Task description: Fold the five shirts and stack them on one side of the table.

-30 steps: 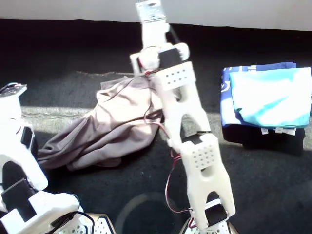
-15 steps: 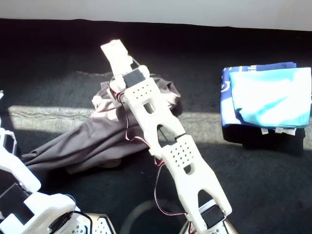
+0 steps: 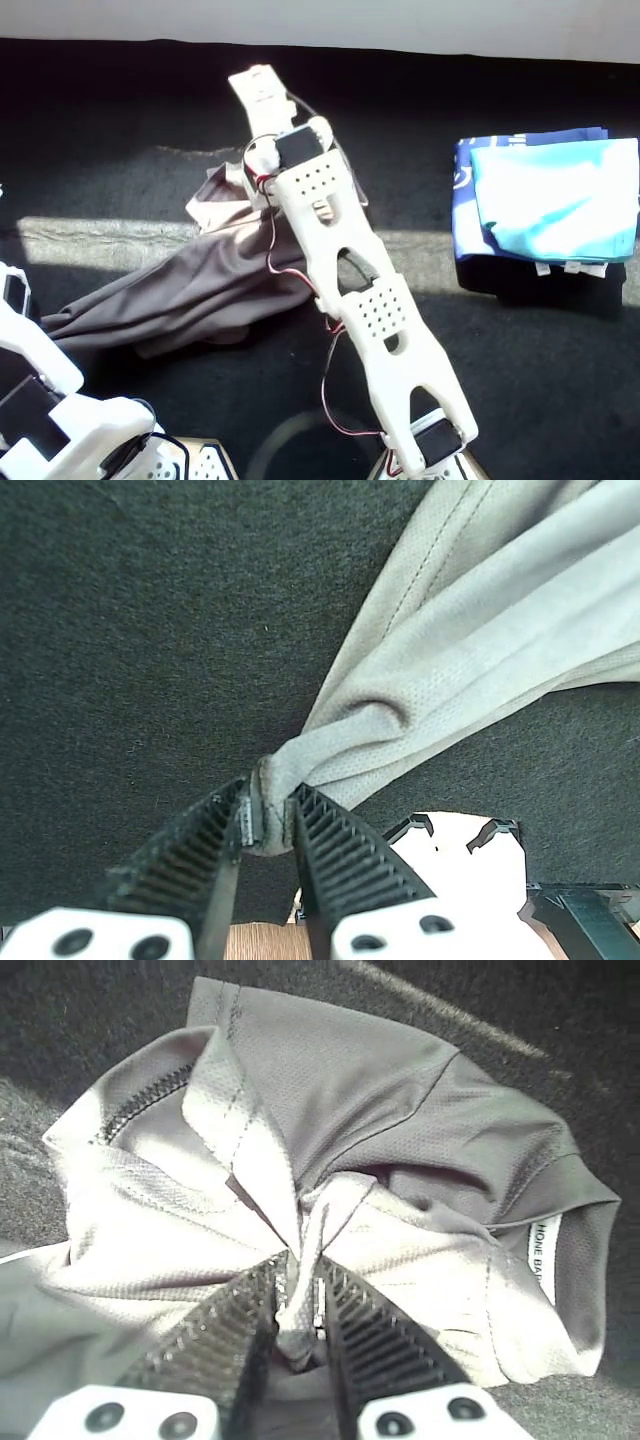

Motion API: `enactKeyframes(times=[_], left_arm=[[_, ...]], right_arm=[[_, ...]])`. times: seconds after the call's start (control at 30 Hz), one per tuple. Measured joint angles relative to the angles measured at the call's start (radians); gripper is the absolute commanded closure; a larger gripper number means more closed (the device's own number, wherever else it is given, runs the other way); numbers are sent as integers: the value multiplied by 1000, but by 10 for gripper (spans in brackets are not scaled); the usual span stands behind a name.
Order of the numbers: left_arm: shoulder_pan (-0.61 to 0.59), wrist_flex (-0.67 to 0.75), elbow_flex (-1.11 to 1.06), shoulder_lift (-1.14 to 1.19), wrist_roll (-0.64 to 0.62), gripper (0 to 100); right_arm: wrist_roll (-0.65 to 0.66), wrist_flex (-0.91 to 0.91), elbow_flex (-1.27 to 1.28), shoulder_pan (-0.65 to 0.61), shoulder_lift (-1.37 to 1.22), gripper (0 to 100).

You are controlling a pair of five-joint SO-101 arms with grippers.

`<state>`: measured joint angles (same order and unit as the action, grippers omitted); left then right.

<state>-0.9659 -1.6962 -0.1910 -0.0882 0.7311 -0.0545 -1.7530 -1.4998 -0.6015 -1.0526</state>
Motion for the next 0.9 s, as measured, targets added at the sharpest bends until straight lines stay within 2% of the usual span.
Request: enactKeyframes(times=[0.2, 0.4, 0.47, 0.63, 0.9], left_arm=[[-11, 0, 0, 0, 12, 991], [-97, -8, 0, 0, 150, 991], [-133, -8, 0, 0, 189, 991], [-204, -8, 0, 0, 253, 991], [-241, -5, -20, 0, 281, 991]], right_arm=[[14, 0, 290, 5, 275, 988], [44, 35, 752, 8, 514, 987], [44, 92, 842, 8, 562, 939], [44, 221, 924, -20, 605, 728], [44, 430, 914, -110, 605, 743]])
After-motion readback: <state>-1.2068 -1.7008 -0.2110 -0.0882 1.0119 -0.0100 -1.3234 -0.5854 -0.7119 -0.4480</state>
